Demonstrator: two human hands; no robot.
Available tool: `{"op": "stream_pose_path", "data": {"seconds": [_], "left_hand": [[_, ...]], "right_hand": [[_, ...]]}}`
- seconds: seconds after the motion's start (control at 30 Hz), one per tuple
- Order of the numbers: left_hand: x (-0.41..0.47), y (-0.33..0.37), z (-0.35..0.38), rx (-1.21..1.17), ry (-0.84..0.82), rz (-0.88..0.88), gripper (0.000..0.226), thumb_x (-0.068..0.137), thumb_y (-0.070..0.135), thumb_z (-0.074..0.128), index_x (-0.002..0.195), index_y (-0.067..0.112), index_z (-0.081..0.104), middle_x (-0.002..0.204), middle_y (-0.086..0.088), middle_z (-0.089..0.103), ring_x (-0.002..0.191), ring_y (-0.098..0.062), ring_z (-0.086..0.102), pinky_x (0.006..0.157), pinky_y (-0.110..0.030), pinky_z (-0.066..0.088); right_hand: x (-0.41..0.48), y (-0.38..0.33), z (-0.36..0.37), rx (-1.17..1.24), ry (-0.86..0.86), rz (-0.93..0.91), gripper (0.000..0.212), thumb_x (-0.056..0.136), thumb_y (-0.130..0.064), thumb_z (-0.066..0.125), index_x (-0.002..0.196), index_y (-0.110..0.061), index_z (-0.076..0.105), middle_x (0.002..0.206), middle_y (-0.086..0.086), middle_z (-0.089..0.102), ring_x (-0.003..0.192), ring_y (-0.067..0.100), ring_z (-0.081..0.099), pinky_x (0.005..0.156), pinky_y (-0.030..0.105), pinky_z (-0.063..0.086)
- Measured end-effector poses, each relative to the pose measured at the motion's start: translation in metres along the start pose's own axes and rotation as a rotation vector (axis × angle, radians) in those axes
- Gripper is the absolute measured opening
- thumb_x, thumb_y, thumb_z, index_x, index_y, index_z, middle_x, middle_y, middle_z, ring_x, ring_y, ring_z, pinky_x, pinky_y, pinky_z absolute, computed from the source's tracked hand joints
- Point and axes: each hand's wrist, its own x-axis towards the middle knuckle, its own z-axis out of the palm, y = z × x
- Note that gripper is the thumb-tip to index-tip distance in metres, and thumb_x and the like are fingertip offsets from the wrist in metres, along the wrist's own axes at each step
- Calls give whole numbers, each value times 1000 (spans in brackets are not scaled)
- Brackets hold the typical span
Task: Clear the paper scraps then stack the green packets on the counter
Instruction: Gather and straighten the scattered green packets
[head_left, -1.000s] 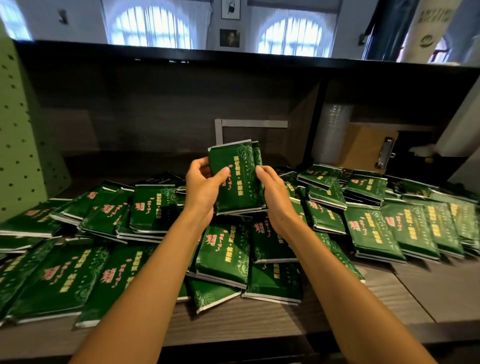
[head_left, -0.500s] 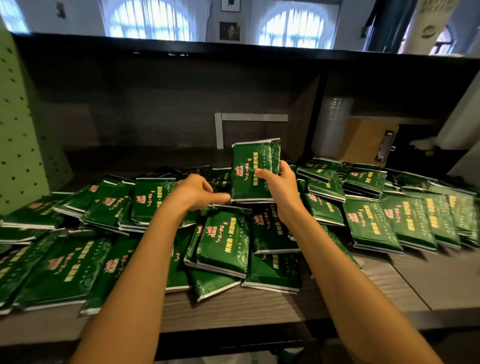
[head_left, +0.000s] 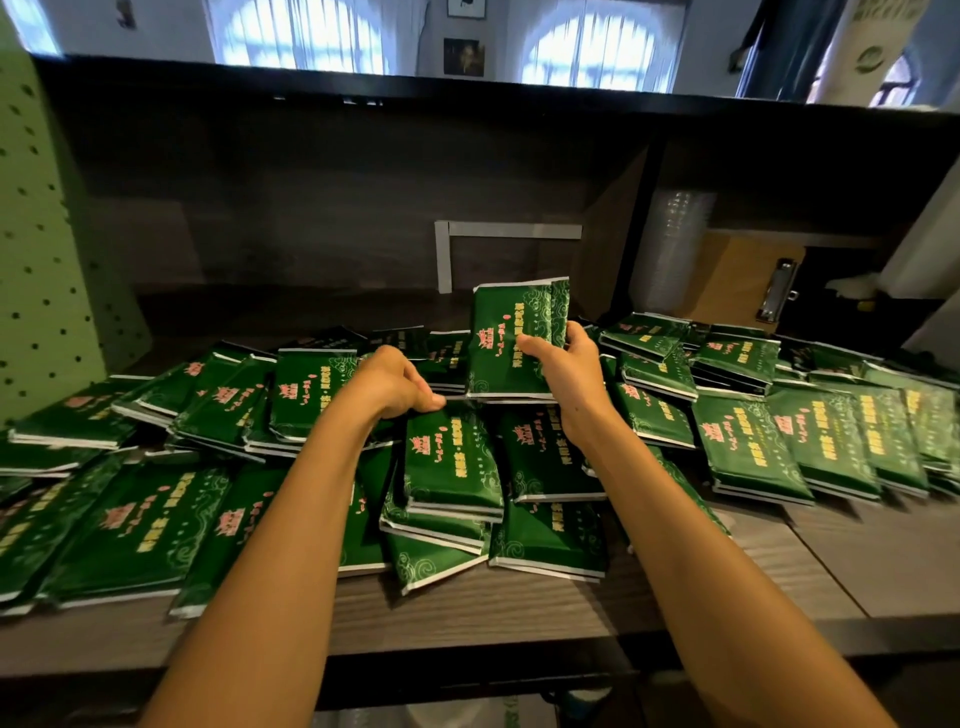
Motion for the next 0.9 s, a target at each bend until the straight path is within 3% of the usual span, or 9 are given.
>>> {"op": "stream_pose_path", "data": {"seconds": [0.13, 0.27, 0.37, 0.47, 0.53, 0.63, 0.73, 0.8, 0.9], "left_hand": [[6, -3, -5, -154, 340, 57, 23, 85, 16, 68, 67, 15, 52, 87, -9, 61, 93, -28, 58, 72, -30, 39], [11, -5, -7, -373, 650, 163, 10, 89, 15, 61, 87, 11, 53, 93, -4, 54, 101, -27, 55, 74, -31, 41], [8, -2, -7, -453, 776, 220, 6, 93, 16, 55, 91, 12, 50, 88, 7, 45, 97, -17, 44, 74, -22, 34], [8, 0, -8, -559, 797, 255, 5, 95, 17, 51, 94, 13, 49, 81, 15, 40, 91, -11, 44, 69, -17, 40], [10, 2, -6, -615, 769, 287, 5, 96, 17, 50, 94, 13, 49, 82, 14, 43, 85, -11, 49, 70, -20, 46], [7, 9, 2, -577, 742, 328, 3, 97, 17, 48, 96, 14, 47, 82, 15, 45, 73, -1, 47, 59, -10, 43], [4, 14, 11, -563, 765, 381, 3, 97, 15, 47, 98, 15, 45, 82, 18, 43, 74, 5, 45, 63, -14, 42], [5, 15, 15, -566, 776, 387, 8, 96, 15, 49, 103, 13, 46, 83, 17, 44, 74, 9, 45, 64, -10, 40], [7, 15, 18, -588, 777, 384, 19, 95, 15, 51, 111, 7, 47, 83, 16, 44, 76, 2, 46, 69, -16, 42]], "right_hand": [[2, 3, -2, 17, 44, -28, 76, 90, -25, 61, 150, -12, 16, 154, 3, 26, 140, 22, 29, 114, 42, 28], [2, 4, 0, -17, 123, -60, 64, 91, -27, 59, 144, -10, 27, 147, 8, 38, 134, 26, 38, 109, 47, 35], [4, 6, -2, -40, 145, -82, 61, 94, -24, 55, 145, -10, 24, 147, 7, 37, 135, 25, 36, 109, 43, 34], [2, 3, -3, -8, 99, -88, 65, 93, -23, 56, 147, -12, 21, 149, 5, 34, 137, 24, 33, 110, 41, 32], [0, 2, 0, 26, 11, -50, 70, 92, -22, 58, 149, -13, 18, 152, 1, 29, 139, 21, 29, 112, 38, 29], [-6, 0, 8, 52, -111, -27, 72, 87, -22, 62, 148, -13, 25, 151, 1, 32, 138, 22, 33, 111, 38, 30], [-10, 0, 13, 87, -208, 14, 68, 91, -20, 57, 149, -12, 22, 150, -3, 30, 139, 17, 28, 111, 36, 24], [-15, 0, 17, 120, -260, 33, 69, 90, -26, 57, 148, -13, 22, 142, -8, 34, 136, 13, 29, 113, 35, 23], [-21, 0, 22, 138, -300, 57, 74, 87, -43, 57, 148, -17, 24, 150, -3, 31, 140, 19, 28, 115, 43, 25]]}}
